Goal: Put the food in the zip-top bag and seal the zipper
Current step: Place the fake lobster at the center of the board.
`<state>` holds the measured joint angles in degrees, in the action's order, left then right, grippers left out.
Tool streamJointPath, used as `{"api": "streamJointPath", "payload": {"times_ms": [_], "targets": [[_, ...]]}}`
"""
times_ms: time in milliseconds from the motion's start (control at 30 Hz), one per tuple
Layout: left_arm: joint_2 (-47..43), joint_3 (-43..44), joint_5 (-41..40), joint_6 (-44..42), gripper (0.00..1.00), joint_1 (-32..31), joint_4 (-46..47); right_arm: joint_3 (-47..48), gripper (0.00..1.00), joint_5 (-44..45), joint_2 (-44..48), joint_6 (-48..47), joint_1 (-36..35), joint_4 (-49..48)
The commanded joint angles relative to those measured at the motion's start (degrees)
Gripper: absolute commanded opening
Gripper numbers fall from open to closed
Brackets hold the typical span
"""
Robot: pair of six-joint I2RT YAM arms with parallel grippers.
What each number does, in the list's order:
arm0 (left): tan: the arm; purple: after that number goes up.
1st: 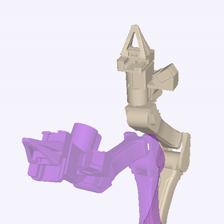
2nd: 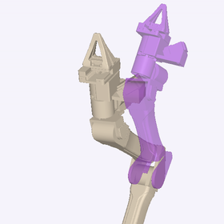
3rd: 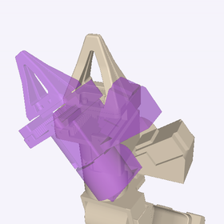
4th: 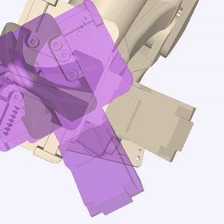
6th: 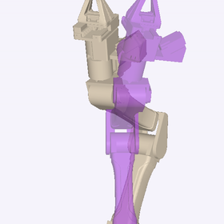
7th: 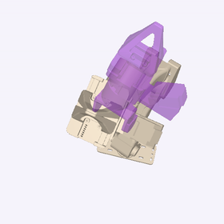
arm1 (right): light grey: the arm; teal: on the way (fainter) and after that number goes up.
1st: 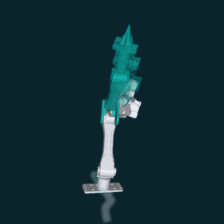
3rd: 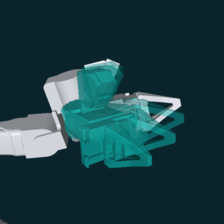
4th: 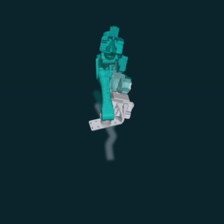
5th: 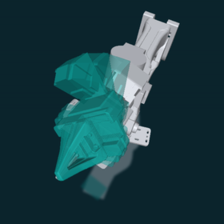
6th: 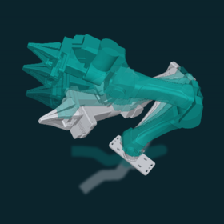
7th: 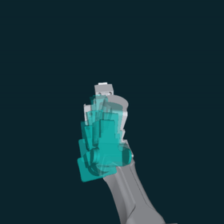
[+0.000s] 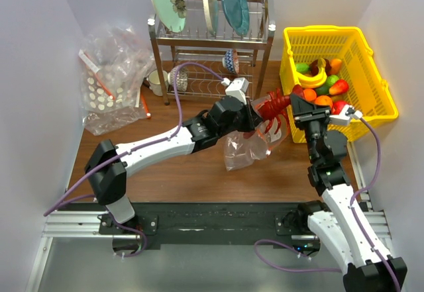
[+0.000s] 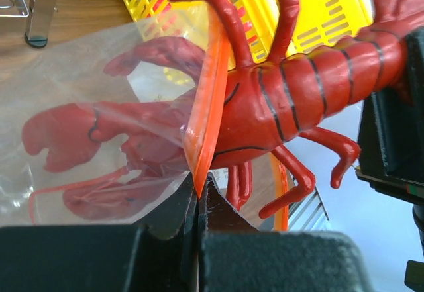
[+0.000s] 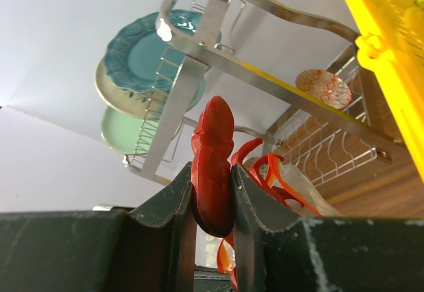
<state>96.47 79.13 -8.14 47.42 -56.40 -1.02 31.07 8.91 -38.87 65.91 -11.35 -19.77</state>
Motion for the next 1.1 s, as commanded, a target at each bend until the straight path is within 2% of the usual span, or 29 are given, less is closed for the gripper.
{"api": "streamJointPath", "payload": {"times_ms": [0,133,267,300,633,867,1000,1067], "targets": [[-1.2,2.7,-0.8,-0.7,0.00,0.1,2.1,0.7,0.00,-2.4,2.2,-2.4,-0.3,-9.1],[-0.3,-0.4,-1.6,-1.7,0.00,2.4,1.2,7.1,0.00,-2.2,4.7,-6.6,-0.4,-2.3],[-1.1,-5.4,-1.4,-2.0,0.00,5.3,2.1,17.0,0.00,-0.3,5.6,-8.7,-0.4,14.2],[-1.3,-6.3,-2.5,-2.9,0.00,6.2,2.2,18.5,0.00,-0.6,5.8,-9.3,-0.3,15.7],[-2.2,-6.3,-9.8,-11.4,0.00,8.4,-3.9,21.5,0.00,0.2,11.7,-6.5,-0.4,18.7],[-7.7,-2.8,-20.8,-22.7,0.00,13.9,-10.1,30.4,0.00,-12.5,5.2,-8.6,-0.4,26.4],[-14.3,-0.3,-31.5,-29.4,0.00,15.2,-14.0,31.9,0.00,-27.7,-1.8,-9.6,-0.4,25.4],[-16.4,0.1,-33.9,-33.9,0.00,15.3,-15.2,31.6,0.00,-33.6,-5.3,-9.3,-0.3,22.9]]}}
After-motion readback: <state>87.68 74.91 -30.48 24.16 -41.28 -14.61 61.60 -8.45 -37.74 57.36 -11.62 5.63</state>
